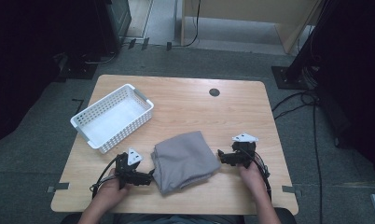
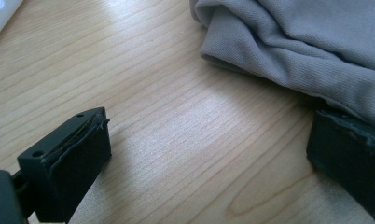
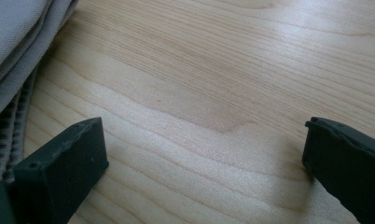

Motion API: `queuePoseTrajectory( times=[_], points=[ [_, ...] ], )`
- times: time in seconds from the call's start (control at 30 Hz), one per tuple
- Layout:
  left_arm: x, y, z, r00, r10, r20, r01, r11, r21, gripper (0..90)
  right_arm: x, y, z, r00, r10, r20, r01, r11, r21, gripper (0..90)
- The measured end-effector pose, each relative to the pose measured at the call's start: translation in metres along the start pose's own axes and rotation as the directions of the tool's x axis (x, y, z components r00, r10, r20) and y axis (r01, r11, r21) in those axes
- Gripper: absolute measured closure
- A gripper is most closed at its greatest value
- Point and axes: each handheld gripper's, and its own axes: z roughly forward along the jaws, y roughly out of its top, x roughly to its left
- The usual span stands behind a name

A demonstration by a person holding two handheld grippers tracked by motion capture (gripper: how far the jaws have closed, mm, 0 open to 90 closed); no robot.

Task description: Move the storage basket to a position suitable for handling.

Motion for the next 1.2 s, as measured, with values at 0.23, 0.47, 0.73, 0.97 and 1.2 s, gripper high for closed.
queuePoseTrajectory(
  times=[0.23, 0.47, 0.73, 0.97, 1.2],
  points=[
    [0.0000, 0.0000, 0.0000, 1.0000, -0.001, 0.000, 0.001, 1.0000, 0.000, 0.0, 0.0008, -0.0007, -0.0008, 0.9999, 0.008, 0.007, -0.008, 1.000, 0.001, 0.0],
    [0.0000, 0.0000, 0.0000, 1.0000, -0.001, 0.000, 0.001, 1.0000, -0.001, 0.0, 0.0011, -0.0013, -0.0014, 0.9999, 0.011, 0.011, -0.011, 1.000, 0.000, 0.0],
    [0.0001, 0.0007, 0.0005, 1.0000, 0.002, 0.001, -0.002, 1.0000, 0.002, 0.0, 0.0016, -0.0012, -0.0013, 0.9998, 0.014, 0.013, -0.014, 1.000, 0.000, 0.0],
    [0.0001, 0.0008, 0.0006, 1.0000, 0.001, 0.001, -0.001, 1.0000, 0.002, 0.0, 0.0005, -0.0019, -0.0021, 0.9999, 0.008, 0.008, -0.008, 1.000, -0.003, 0.0],
    [0.0001, 0.0007, 0.0007, 1.0000, 0.001, 0.001, -0.001, 1.0000, 0.001, 0.0, 0.0003, -0.0007, -0.0079, 0.9999, 0.012, 0.006, -0.012, 1.000, 0.002, 13.7]
  ],
)
